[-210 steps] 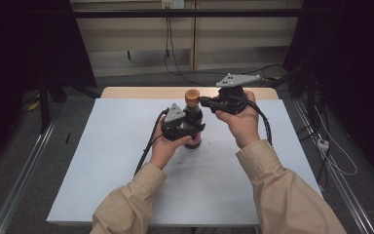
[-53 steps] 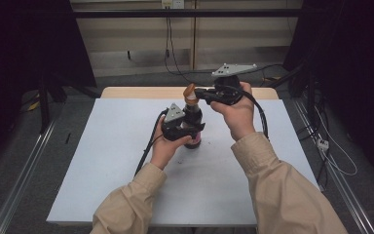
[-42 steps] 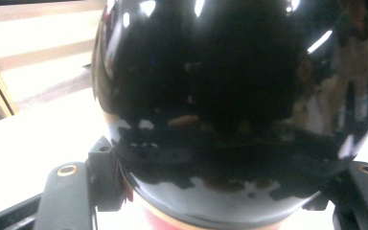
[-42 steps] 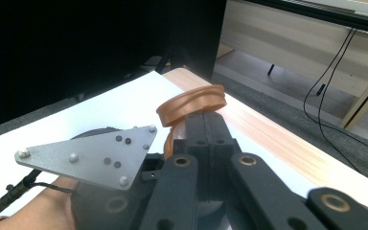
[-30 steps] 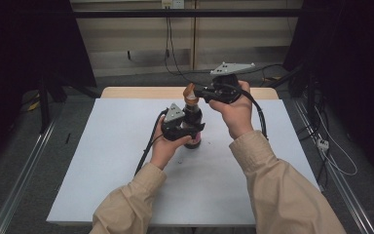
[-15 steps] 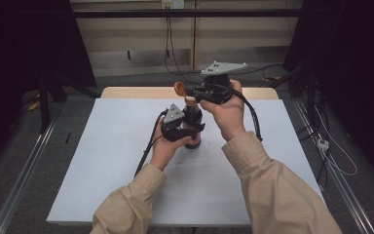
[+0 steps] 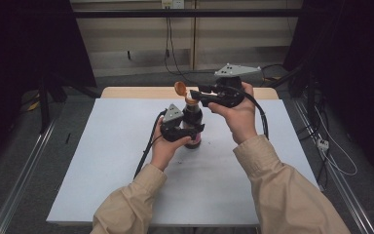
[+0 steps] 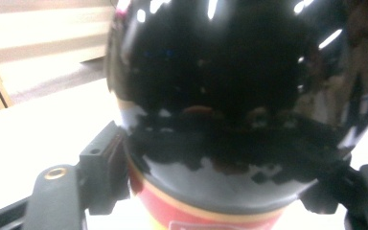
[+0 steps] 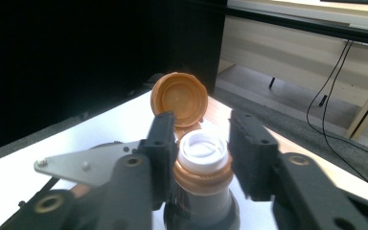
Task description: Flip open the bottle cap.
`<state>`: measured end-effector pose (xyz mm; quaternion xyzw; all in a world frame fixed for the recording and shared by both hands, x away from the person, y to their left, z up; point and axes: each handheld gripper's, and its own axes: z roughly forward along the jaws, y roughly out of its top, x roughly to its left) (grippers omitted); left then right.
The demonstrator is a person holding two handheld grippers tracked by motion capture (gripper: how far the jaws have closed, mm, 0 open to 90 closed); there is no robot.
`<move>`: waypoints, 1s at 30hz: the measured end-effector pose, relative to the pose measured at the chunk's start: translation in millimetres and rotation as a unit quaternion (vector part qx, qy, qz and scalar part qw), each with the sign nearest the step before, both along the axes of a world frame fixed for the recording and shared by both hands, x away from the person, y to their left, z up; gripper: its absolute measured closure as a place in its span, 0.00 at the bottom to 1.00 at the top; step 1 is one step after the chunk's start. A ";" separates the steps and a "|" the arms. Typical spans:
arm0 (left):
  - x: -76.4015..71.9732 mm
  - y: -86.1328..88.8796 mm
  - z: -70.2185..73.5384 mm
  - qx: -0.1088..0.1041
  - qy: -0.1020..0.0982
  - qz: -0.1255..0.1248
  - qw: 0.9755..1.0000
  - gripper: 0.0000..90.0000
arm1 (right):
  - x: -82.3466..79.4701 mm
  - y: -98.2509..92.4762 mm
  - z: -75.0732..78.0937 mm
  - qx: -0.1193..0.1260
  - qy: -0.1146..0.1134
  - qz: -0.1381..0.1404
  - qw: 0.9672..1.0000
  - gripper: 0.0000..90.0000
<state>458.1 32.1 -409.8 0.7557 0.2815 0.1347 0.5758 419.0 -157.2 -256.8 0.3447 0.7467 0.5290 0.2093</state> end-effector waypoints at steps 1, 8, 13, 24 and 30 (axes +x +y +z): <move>0.0 4.6 2.8 0.005 0.003 -0.015 1.000 0.24 | -0.4 -1.1 -0.9 0.004 -0.003 0.001 1.000 0.61; -10.3 25.5 12.3 0.003 0.003 -0.011 1.000 0.17 | -4.6 -7.3 -8.1 0.014 -0.001 0.009 1.000 0.52; -21.8 42.0 17.7 -0.003 0.005 -0.025 1.000 0.14 | -12.4 -7.5 -13.9 0.014 -0.008 0.017 1.000 0.44; -37.9 62.3 16.4 0.016 0.008 -0.031 0.999 0.04 | -24.4 -19.3 -31.9 0.034 -0.005 0.023 0.999 0.29; -43.3 74.2 8.5 0.015 0.014 -0.027 0.999 0.03 | -35.6 -25.2 -49.5 0.038 0.000 0.029 0.999 0.27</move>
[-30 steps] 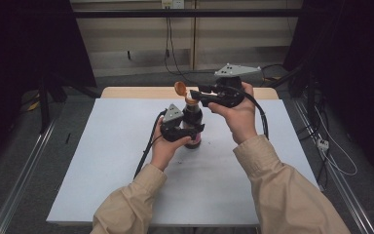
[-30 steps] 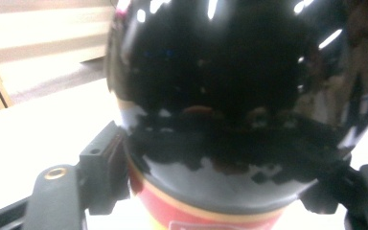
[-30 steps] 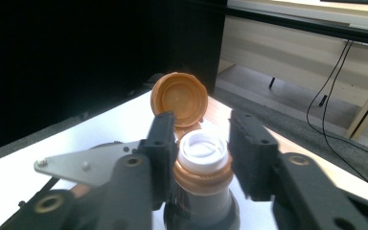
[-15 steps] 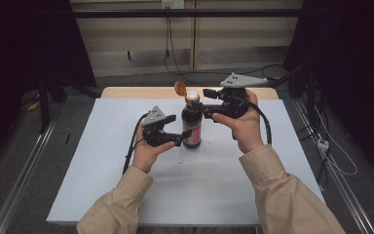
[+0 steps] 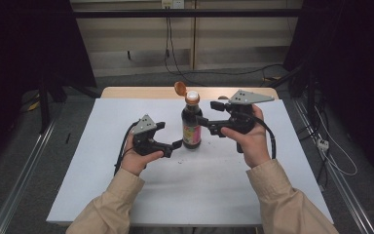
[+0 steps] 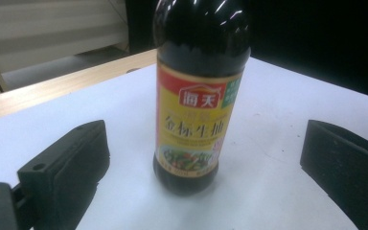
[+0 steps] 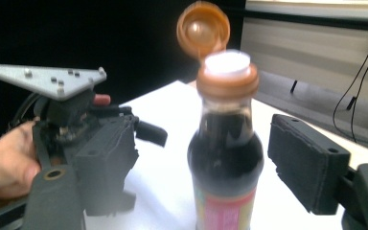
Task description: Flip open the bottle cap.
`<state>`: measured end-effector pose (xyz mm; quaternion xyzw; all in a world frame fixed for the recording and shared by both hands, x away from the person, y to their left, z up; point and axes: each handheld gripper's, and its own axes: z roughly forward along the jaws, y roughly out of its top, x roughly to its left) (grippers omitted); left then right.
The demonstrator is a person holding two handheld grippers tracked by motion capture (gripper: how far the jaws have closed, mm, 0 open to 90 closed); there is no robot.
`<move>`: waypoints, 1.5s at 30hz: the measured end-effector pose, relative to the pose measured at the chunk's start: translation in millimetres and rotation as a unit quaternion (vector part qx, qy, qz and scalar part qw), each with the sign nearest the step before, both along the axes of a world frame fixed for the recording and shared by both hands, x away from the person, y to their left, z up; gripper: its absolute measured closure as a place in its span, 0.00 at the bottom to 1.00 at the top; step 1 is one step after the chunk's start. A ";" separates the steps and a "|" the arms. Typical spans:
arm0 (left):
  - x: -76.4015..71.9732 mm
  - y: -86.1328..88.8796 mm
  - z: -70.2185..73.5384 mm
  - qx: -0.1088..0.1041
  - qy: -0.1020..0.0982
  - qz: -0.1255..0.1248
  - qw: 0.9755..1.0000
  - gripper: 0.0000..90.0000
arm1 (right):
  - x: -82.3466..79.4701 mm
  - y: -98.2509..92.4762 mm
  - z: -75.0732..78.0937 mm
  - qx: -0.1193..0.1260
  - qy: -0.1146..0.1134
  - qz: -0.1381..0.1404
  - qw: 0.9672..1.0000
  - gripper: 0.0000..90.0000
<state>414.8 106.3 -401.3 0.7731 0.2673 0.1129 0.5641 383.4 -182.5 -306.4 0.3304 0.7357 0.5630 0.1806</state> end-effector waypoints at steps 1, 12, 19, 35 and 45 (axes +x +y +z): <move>-0.6 1.7 -0.4 0.006 0.001 0.000 1.000 0.03 | -2.0 -0.9 -3.3 0.001 0.000 0.000 1.000 0.27; -13.4 13.1 -1.3 0.016 -0.004 -0.011 1.000 0.01 | -20.5 -10.9 -29.3 0.002 0.004 0.010 1.000 0.27; -19.6 24.2 -2.1 0.010 -0.005 -0.007 1.000 0.01 | -29.7 -19.5 -43.0 0.005 0.004 0.015 1.000 0.27; -34.5 49.0 -5.5 0.024 -0.017 0.001 1.000 0.02 | -53.3 -43.1 -79.1 -0.008 0.015 0.000 1.000 0.27; -41.3 64.4 -9.1 0.030 -0.021 0.009 0.999 0.02 | -63.6 -55.8 -98.6 -0.017 0.019 -0.008 1.000 0.27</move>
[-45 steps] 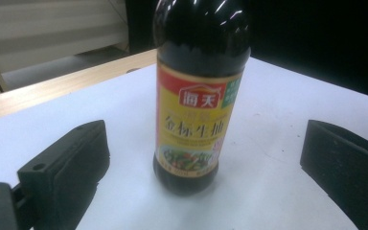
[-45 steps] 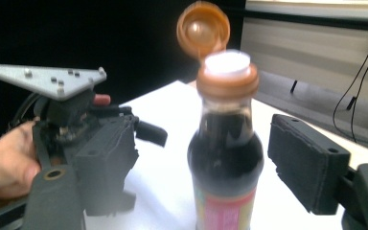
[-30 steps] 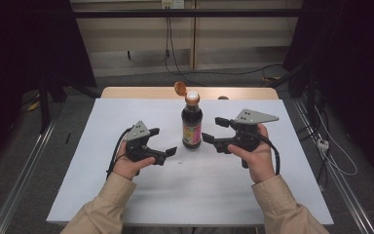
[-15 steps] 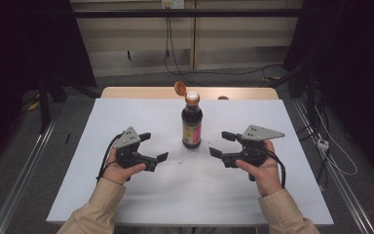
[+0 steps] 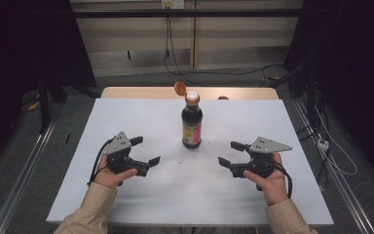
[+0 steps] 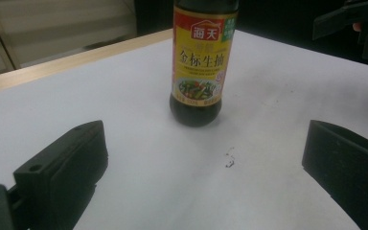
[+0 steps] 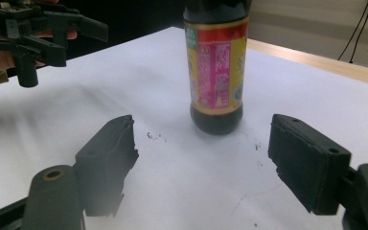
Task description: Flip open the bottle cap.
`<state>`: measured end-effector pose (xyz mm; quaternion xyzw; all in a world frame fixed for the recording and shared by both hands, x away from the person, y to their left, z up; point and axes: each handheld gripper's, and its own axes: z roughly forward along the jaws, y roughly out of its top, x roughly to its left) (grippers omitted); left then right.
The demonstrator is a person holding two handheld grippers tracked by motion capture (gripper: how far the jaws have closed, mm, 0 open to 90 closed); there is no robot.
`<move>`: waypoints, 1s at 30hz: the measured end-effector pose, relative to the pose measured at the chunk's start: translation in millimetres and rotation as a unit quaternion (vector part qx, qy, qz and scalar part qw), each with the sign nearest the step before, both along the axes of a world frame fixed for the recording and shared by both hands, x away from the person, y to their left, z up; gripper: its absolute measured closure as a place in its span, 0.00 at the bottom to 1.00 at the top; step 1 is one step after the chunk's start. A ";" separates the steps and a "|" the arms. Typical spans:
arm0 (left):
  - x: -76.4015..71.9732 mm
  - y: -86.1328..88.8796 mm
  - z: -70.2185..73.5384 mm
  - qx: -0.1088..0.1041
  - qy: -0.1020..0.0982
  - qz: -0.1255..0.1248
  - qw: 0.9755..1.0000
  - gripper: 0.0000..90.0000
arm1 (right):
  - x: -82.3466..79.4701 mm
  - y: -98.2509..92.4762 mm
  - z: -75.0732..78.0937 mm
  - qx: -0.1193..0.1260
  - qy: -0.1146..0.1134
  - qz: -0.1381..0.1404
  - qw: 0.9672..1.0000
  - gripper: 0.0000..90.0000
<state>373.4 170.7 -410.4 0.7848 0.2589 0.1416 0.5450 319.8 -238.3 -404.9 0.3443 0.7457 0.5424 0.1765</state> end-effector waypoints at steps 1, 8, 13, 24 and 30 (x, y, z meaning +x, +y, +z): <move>-0.5 1.3 -0.3 0.001 0.000 -0.001 1.000 0.02 | -1.0 -1.2 -0.9 0.000 0.000 -0.001 1.000 0.27; -2.9 8.1 -2.6 0.004 0.002 0.003 1.000 0.02 | -7.7 -10.6 -7.5 0.002 0.001 -0.010 1.000 0.27; -4.7 10.9 -4.2 0.008 0.003 0.003 1.000 0.02 | -12.3 -18.8 -16.0 0.001 0.003 -0.019 1.000 0.27; -8.4 19.8 -7.8 0.016 0.004 0.005 1.000 0.02 | -20.2 -29.8 -24.5 -0.002 0.006 -0.027 1.000 0.27; -9.6 25.1 -9.9 0.022 0.002 0.007 1.000 0.02 | -23.5 -34.7 -28.4 0.000 0.011 -0.033 0.999 0.27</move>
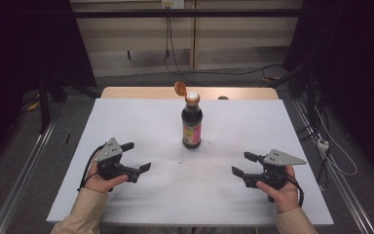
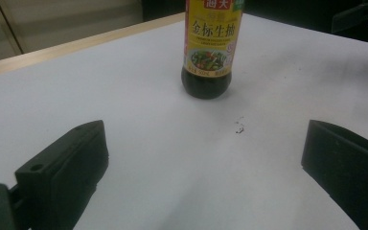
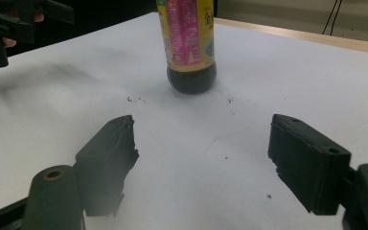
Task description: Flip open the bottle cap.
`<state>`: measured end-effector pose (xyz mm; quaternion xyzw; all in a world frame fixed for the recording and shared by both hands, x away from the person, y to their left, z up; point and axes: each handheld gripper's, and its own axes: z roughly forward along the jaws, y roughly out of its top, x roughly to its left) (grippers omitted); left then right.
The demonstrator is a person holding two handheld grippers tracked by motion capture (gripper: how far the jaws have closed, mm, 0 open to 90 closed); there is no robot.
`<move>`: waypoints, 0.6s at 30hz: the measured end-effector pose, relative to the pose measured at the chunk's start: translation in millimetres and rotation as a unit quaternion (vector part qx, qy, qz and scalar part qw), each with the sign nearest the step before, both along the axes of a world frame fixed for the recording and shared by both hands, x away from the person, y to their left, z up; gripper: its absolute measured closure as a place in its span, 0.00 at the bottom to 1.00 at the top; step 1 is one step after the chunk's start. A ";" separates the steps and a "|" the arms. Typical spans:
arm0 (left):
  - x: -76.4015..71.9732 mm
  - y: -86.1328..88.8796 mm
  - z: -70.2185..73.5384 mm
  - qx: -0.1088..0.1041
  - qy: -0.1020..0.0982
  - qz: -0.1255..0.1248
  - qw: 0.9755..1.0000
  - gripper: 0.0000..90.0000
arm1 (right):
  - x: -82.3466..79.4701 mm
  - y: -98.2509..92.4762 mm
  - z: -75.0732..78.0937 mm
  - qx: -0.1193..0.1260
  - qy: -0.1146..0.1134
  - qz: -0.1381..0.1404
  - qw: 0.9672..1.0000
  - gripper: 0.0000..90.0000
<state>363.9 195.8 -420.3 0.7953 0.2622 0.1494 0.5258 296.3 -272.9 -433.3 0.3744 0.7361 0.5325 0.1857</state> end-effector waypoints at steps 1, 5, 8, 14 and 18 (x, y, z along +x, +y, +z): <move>-0.6 0.5 -0.5 -0.003 0.003 0.001 1.000 0.02 | -0.7 -0.7 -0.7 -0.001 0.002 0.000 1.000 0.27; -2.2 4.2 -1.9 -0.002 0.006 0.004 1.000 0.02 | -2.8 -3.9 -2.6 -0.004 0.004 -0.001 1.000 0.27; -3.2 7.5 -2.8 -0.002 0.006 0.007 1.000 0.02 | -3.9 -6.7 -3.1 -0.003 0.005 -0.003 1.000 0.27; -5.0 13.0 -4.8 -0.003 0.007 0.011 1.000 0.02 | -6.7 -9.3 -4.2 -0.004 0.006 -0.005 1.000 0.27; -6.4 15.8 -5.0 -0.001 0.006 0.013 1.000 0.03 | -8.1 -10.4 -5.4 -0.001 0.005 -0.006 1.000 0.28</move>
